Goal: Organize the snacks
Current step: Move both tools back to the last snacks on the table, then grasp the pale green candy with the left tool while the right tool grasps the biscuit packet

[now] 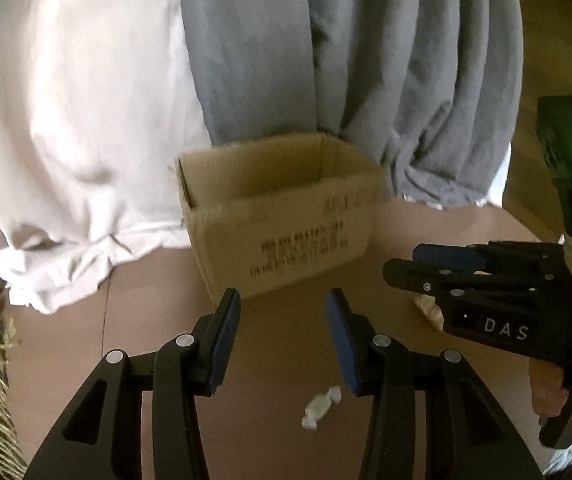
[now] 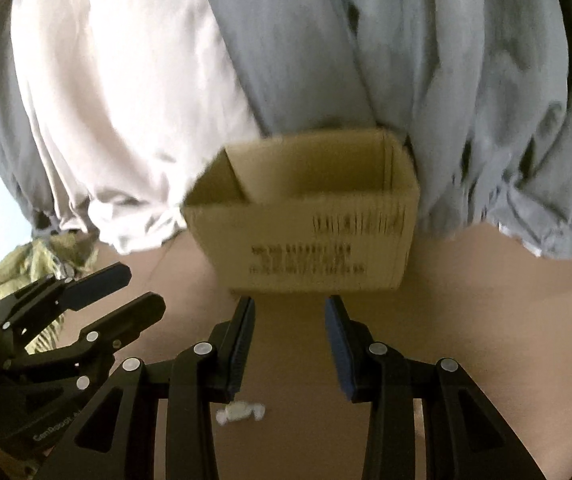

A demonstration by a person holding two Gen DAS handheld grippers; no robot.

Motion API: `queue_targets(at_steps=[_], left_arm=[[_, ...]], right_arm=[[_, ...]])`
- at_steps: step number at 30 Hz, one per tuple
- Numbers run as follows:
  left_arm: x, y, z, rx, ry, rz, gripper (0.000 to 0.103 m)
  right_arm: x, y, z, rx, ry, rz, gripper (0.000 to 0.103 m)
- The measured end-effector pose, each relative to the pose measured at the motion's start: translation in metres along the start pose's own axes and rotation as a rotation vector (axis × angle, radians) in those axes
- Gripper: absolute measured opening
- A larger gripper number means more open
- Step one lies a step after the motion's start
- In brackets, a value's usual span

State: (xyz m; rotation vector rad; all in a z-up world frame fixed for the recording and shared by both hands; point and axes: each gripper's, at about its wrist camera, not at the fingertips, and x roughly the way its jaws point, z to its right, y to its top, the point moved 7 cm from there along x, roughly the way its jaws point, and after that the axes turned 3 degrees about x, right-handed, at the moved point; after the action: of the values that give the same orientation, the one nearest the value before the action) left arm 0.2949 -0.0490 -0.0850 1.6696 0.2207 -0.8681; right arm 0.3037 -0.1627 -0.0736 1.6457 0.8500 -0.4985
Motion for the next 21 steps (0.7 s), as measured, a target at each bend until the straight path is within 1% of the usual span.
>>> queue_targets(at_steps=[6, 9, 11, 13, 17, 19, 21], left_arm=[[0.014, -0.040, 0.008, 0.011, -0.037, -0.081, 0.043], [0.023, -0.057, 0.014, 0.007, -0.068, -0.125, 0.043], [0.029, -0.067, 0.018, 0.002, -0.087, -0.151, 0.043], [0.035, -0.075, 0.021, 0.004, -0.094, -0.174, 0.039], [0.047, -0.089, 0.027, -0.002, -0.125, -0.215, 0.038], [0.053, -0.095, 0.029, -0.004, -0.134, -0.235, 0.036], [0.057, -0.099, 0.031, -0.002, -0.141, -0.248, 0.035]], right_arm=[[0.013, -0.040, 0.005, 0.003, -0.037, -0.076, 0.038], [0.019, -0.057, 0.005, -0.006, -0.043, -0.114, 0.038], [0.021, -0.065, 0.006, -0.004, -0.045, -0.134, 0.038], [0.024, -0.073, 0.007, -0.002, -0.042, -0.154, 0.038], [0.030, -0.084, 0.008, 0.001, -0.046, -0.186, 0.038], [0.033, -0.087, 0.010, 0.005, -0.049, -0.199, 0.038], [0.036, -0.090, 0.012, 0.009, -0.054, -0.212, 0.038]])
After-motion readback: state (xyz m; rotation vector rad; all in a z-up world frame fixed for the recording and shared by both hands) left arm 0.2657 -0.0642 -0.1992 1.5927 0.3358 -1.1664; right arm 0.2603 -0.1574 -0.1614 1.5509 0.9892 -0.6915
